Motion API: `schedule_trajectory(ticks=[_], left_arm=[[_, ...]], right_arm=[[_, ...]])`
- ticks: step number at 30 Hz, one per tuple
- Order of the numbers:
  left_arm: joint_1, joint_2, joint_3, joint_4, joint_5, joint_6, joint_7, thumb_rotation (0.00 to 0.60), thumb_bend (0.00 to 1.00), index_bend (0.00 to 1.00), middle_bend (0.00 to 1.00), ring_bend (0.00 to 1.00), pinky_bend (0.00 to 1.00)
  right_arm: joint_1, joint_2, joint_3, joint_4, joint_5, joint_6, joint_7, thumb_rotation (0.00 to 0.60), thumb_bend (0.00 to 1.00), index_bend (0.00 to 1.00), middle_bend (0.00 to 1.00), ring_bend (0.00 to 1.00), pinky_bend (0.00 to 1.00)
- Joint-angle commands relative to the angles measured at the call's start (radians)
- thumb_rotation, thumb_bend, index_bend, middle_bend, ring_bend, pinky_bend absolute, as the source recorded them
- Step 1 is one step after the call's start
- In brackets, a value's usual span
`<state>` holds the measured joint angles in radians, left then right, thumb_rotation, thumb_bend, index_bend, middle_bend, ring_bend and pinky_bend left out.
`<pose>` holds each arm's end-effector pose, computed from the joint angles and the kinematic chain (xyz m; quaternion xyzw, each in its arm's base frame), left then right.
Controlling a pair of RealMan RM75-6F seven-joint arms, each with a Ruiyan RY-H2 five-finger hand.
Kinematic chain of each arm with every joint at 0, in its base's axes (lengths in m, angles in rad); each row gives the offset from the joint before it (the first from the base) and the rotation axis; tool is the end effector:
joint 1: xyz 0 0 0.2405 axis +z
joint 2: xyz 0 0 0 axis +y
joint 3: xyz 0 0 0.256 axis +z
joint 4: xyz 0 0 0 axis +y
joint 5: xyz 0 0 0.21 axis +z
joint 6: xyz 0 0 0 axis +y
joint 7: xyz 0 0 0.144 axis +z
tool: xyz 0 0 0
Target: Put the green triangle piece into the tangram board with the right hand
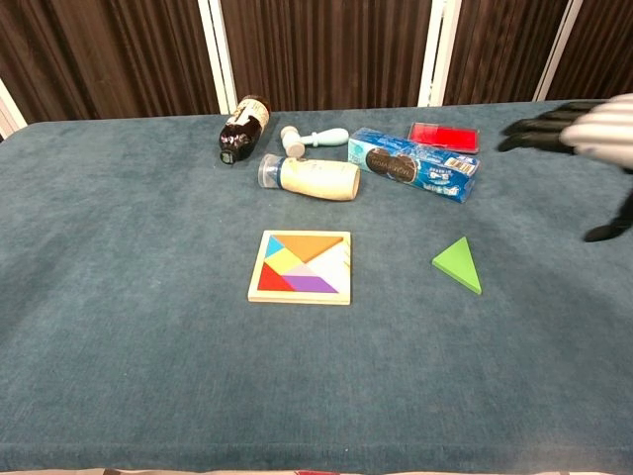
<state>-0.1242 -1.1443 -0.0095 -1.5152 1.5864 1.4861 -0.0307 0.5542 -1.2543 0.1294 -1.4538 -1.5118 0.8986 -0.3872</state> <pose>-0.3129 0.1858 0.1498 -0.6403 -0.3562 -0.3900 0.5578 -0.2357 -0.3221 0.0672 0.8277 -0.1935 0.2418 0.4680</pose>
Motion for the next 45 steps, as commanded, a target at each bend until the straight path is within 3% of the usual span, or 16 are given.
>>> schedule_trajectory(ticks=[1,10,25,45], left_arm=[[-0.008,0.005,-0.003,-0.004,-0.008,-0.013,-0.005,0.600,0.43,0.00,0.00,0.00,0.07],[-0.014,0.022,-0.006,-0.023,-0.023,-0.029,-0.013,0.600,0.43,0.00,0.00,0.00,0.07],[-0.004,0.033,-0.012,-0.027,-0.033,-0.008,-0.026,0.600,0.43,0.00,0.00,0.00,0.07],[-0.001,0.038,-0.006,-0.037,-0.020,0.000,-0.019,0.600,0.43,0.00,0.00,0.00,0.07]], right_arm=[[0.053,-0.065,-0.001,0.028,0.011,-0.049,-0.080,0.600,0.24,0.16,0.00,0.00,0.00],[0.116,-0.170,-0.027,0.105,0.036,-0.104,-0.140,0.600,0.29,0.35,0.00,0.00,0.00],[0.167,-0.267,-0.047,0.204,0.093,-0.137,-0.163,0.600,0.40,0.40,0.00,0.00,0.00],[0.178,-0.279,-0.065,0.211,0.159,-0.115,-0.197,0.600,0.45,0.57,0.00,0.00,0.00]])
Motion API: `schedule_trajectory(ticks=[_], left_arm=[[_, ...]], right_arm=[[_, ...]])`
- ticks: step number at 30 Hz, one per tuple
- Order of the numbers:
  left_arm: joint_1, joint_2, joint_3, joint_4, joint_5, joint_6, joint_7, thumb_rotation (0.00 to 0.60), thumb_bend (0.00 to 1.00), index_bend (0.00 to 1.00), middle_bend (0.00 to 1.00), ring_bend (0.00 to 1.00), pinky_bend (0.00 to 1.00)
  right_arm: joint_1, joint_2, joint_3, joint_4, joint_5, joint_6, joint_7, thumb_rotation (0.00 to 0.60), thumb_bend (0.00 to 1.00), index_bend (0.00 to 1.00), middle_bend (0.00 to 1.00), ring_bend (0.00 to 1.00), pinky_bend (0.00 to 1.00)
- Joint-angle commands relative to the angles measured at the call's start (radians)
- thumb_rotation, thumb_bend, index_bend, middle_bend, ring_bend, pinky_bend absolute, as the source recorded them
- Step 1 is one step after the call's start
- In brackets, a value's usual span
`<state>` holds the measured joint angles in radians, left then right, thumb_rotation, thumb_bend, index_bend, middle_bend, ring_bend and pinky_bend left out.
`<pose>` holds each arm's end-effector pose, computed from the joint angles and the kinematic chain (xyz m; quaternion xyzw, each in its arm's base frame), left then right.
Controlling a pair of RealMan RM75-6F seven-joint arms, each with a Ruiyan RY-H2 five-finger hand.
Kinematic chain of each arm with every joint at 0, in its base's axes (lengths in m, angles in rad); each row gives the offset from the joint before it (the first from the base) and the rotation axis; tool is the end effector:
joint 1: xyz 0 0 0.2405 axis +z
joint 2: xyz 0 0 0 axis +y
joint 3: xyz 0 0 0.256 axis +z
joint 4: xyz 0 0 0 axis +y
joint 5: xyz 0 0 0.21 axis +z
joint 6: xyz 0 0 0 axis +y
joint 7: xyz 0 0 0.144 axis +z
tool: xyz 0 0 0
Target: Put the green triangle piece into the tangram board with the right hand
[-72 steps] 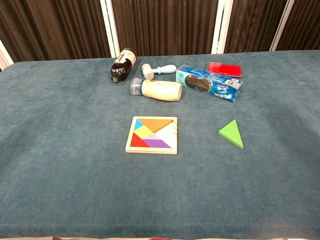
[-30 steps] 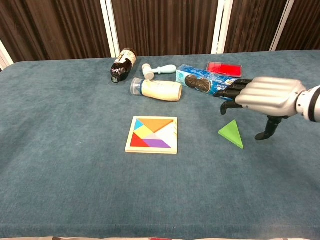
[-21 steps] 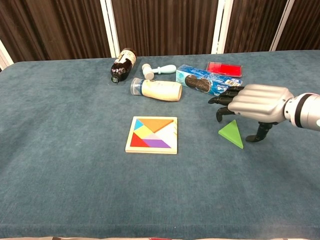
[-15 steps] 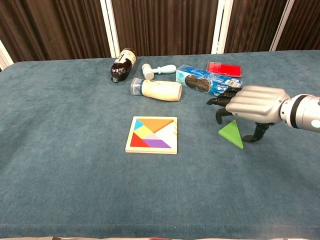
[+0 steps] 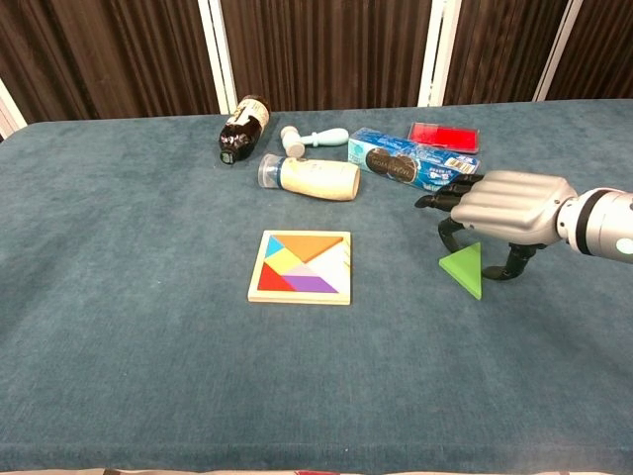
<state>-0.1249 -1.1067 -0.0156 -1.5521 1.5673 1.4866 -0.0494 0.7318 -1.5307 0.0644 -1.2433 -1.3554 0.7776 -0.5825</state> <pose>-0.3106 0.1871 0.1606 -0.6302 -0.3637 -0.3947 0.5610 -0.2104 -0.3464 -0.0263 0.8725 -0.1472 0.1817 0.4291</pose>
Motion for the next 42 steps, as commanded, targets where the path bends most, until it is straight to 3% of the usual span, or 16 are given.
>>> schedule_trajectory(ticks=[1,12,21,26,31,42], left_arm=[[0.000,0.000,-0.001,0.000,-0.004,-0.002,-0.001,0.600,0.43,0.00,0.00,0.00,0.07],[0.003,0.003,0.000,-0.003,-0.003,0.002,-0.002,0.600,0.43,0.00,0.00,0.00,0.07],[0.010,0.006,0.000,-0.003,0.003,0.016,-0.008,0.600,0.43,0.00,0.00,0.00,0.07],[0.011,0.007,-0.001,-0.003,-0.001,0.017,-0.008,0.600,0.43,0.00,0.00,0.00,0.07],[0.013,0.012,-0.004,-0.002,-0.006,0.019,-0.019,0.600,0.43,0.00,0.00,0.00,0.07],[0.017,0.021,-0.008,0.003,-0.004,0.029,-0.048,0.600,0.43,0.00,0.00,0.00,0.07]], right_arm=[[0.000,-0.004,-0.001,0.001,0.004,0.011,-0.005,0.600,0.45,0.58,0.00,0.00,0.00],[-0.003,0.014,0.004,-0.038,0.005,0.063,0.007,0.600,0.46,0.66,0.00,0.00,0.00],[0.054,0.046,0.060,-0.121,-0.049,0.107,0.025,0.600,0.46,0.67,0.00,0.00,0.00],[0.113,0.007,0.087,-0.119,-0.066,0.105,-0.076,0.600,0.46,0.67,0.00,0.00,0.00],[0.160,-0.061,0.110,-0.080,-0.012,0.068,-0.164,0.600,0.46,0.67,0.00,0.00,0.00],[0.210,-0.203,0.103,0.061,0.024,0.051,-0.209,0.600,0.46,0.68,0.00,0.00,0.00]])
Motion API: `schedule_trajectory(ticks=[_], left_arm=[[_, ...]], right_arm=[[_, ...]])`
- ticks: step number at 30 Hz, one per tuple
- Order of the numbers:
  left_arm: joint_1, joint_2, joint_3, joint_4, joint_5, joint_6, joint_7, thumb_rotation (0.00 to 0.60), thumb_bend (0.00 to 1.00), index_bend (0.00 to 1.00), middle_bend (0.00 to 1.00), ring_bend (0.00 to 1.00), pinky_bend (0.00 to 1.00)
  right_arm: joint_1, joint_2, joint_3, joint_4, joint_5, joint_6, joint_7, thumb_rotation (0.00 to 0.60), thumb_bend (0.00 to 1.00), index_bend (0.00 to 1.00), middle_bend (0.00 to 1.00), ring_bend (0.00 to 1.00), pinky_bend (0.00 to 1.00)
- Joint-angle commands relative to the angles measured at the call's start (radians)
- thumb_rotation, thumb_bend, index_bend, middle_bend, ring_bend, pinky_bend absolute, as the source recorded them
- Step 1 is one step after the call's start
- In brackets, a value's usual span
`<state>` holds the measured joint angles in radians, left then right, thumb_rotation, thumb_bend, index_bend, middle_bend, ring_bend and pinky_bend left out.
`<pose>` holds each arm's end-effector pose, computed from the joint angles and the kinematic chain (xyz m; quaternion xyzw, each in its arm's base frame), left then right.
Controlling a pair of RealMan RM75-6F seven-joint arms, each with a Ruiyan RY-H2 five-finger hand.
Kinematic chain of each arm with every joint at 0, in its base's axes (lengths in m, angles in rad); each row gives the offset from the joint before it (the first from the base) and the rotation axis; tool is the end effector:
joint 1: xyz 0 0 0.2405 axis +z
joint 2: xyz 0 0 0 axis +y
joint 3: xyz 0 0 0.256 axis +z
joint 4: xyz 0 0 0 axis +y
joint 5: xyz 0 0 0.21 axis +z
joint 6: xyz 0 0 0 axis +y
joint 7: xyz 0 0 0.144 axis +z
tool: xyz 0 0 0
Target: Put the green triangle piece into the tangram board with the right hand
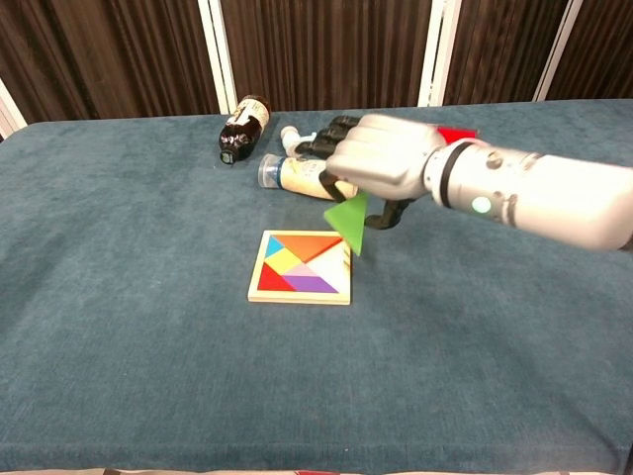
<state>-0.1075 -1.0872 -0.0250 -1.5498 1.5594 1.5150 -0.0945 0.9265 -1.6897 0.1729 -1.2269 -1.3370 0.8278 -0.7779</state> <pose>-0.3139 0.1839 0.1727 -0.6131 -0.3670 -0.4074 0.5687 -0.0899 -0.3694 -0.0623 0.8629 -0.0254 0.2699 0.4266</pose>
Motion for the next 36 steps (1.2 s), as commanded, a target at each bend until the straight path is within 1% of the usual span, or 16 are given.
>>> schedule_trajectory(ticks=[1,9,23,36], left_arm=[[-0.001,0.003,0.001,0.001,0.003,-0.002,-0.005,0.600,0.43,0.00,0.00,0.00,0.07],[0.000,0.002,0.005,0.005,0.013,0.003,-0.008,0.600,0.43,0.00,0.00,0.00,0.07],[0.004,0.002,0.013,0.009,0.026,0.007,-0.011,0.600,0.43,0.00,0.00,0.00,0.07],[0.002,0.000,0.009,0.012,0.022,0.004,-0.016,0.600,0.43,0.00,0.00,0.00,0.07]], right_arm=[[0.017,-0.055,-0.009,0.056,0.005,0.004,-0.017,0.600,0.46,0.68,0.00,0.00,0.00],[0.032,-0.118,-0.023,0.112,0.011,0.011,-0.032,0.600,0.46,0.68,0.00,0.00,0.00],[0.034,-0.143,-0.028,0.126,0.044,0.016,-0.054,0.600,0.46,0.67,0.00,0.00,0.00],[0.034,-0.150,-0.037,0.122,0.059,0.025,-0.073,0.600,0.46,0.67,0.00,0.00,0.00]])
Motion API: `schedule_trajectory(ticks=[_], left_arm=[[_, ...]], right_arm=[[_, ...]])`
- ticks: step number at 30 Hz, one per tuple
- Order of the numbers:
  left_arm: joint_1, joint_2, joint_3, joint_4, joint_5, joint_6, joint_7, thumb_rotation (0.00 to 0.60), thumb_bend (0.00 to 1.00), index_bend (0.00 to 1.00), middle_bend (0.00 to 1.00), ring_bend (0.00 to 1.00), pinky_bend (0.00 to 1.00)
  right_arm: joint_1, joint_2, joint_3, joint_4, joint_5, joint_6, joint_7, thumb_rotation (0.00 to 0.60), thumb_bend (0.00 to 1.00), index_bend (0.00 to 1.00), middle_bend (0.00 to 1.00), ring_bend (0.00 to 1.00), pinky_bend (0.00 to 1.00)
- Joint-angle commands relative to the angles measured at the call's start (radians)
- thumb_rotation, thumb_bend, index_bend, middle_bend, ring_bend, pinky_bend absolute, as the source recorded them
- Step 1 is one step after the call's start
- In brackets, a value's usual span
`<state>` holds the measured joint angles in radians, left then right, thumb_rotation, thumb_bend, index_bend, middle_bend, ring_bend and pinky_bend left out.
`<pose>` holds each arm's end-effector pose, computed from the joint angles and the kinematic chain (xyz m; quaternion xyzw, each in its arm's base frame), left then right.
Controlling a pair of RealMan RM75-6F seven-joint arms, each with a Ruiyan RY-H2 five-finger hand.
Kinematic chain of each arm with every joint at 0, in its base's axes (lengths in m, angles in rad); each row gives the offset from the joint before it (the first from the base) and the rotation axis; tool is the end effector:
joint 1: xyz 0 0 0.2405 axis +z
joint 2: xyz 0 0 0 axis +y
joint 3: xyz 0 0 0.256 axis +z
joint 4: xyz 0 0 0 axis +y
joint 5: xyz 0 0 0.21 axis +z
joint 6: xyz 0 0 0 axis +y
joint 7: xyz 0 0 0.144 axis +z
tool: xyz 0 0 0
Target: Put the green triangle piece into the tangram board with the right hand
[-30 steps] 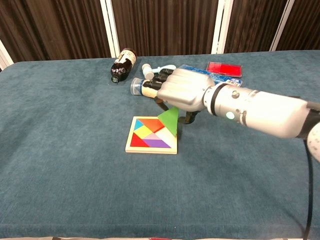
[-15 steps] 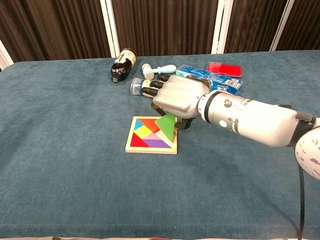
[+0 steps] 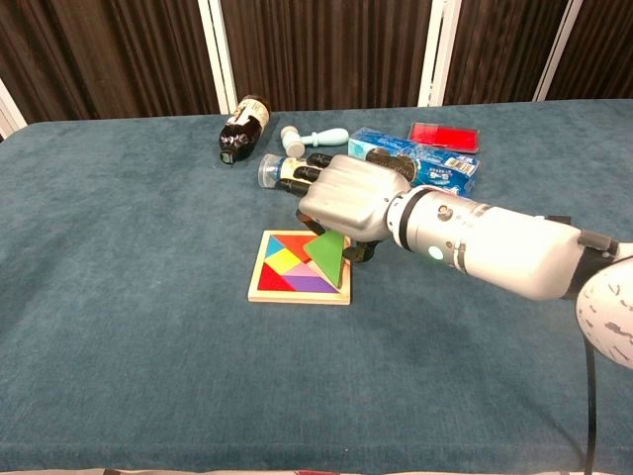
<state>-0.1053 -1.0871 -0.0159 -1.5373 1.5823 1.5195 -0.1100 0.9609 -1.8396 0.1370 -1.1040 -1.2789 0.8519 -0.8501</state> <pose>-0.3143 0.1813 0.1718 -0.6200 -0.3657 -0.4091 0.5608 -0.0826 -0.3592 -0.1042 0.8670 -0.0134 0.2538 0.4286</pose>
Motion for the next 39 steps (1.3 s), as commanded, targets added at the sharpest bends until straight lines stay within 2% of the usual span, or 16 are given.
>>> schedule_trajectory(ticks=[1,16,31,39], left_arm=[[0.000,0.000,0.001,-0.001,0.002,0.001,0.000,0.600,0.43,0.00,0.00,0.00,0.07],[0.001,0.003,0.000,-0.005,0.005,0.005,-0.001,0.600,0.43,0.00,0.00,0.00,0.07],[0.001,0.007,-0.001,0.001,0.004,0.007,-0.020,0.600,0.43,0.00,0.00,0.00,0.07],[0.000,0.007,-0.005,-0.003,-0.001,0.006,-0.018,0.600,0.43,0.00,0.00,0.00,0.07]], right_arm=[[-0.001,0.001,-0.003,-0.004,0.002,0.000,0.000,0.600,0.46,0.67,0.00,0.00,0.00],[-0.005,0.003,-0.013,-0.028,0.015,0.007,-0.023,0.600,0.46,0.65,0.00,0.00,0.00],[-0.006,0.002,-0.019,-0.051,0.043,0.011,-0.071,0.600,0.46,0.45,0.00,0.00,0.00],[-0.010,0.021,-0.018,-0.081,0.034,0.026,-0.044,0.600,0.46,0.43,0.00,0.00,0.00]])
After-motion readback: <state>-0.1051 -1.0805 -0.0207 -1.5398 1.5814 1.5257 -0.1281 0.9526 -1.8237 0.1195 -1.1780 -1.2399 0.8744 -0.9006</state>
